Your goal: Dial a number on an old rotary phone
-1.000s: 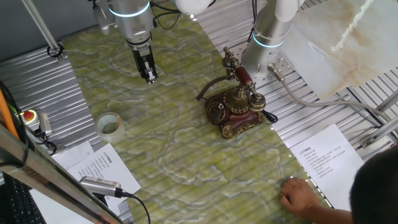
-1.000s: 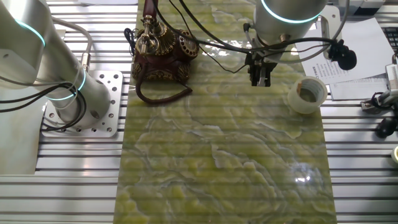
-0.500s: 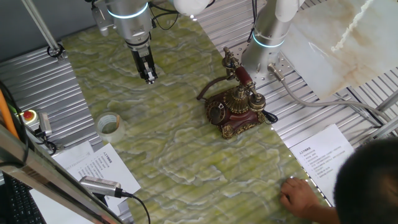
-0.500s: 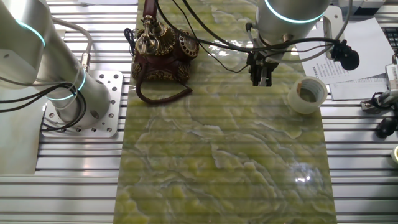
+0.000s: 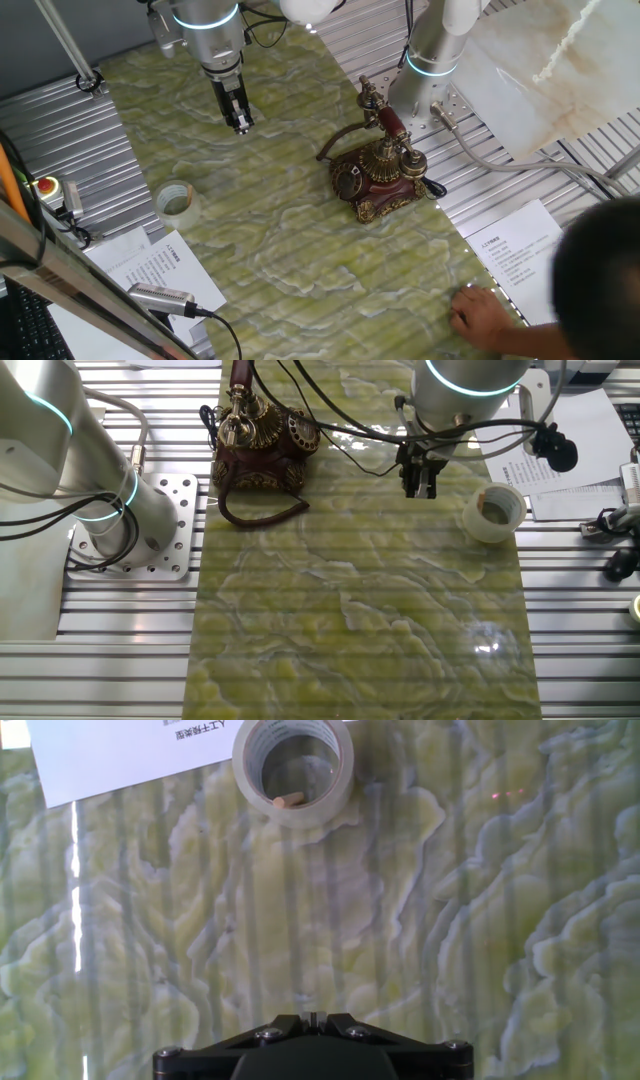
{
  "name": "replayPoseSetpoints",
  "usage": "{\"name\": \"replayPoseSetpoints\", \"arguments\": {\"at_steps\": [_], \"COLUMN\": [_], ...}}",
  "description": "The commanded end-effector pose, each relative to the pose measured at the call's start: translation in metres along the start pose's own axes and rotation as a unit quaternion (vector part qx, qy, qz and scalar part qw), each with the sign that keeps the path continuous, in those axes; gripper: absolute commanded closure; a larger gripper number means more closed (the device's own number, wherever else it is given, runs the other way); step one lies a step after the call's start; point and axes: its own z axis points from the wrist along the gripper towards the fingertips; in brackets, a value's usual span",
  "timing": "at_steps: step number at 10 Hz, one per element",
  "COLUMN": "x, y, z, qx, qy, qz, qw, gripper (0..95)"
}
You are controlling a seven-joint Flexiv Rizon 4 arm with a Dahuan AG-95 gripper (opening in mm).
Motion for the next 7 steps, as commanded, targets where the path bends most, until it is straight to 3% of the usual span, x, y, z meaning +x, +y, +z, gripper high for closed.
{"name": "replayPoseSetpoints", "arguments": {"at_steps": [1,7], "x": [-0.0001,-0.0001], "y": [0.0002,0.0001], "z": [0.0002,0.0003], "qx": [0.001,0.002], "qy": [0.001,0.006], "qz": [0.000,-0.001], "qw": [1.0000,1.0000], "gripper": [95.0,95.0]}}
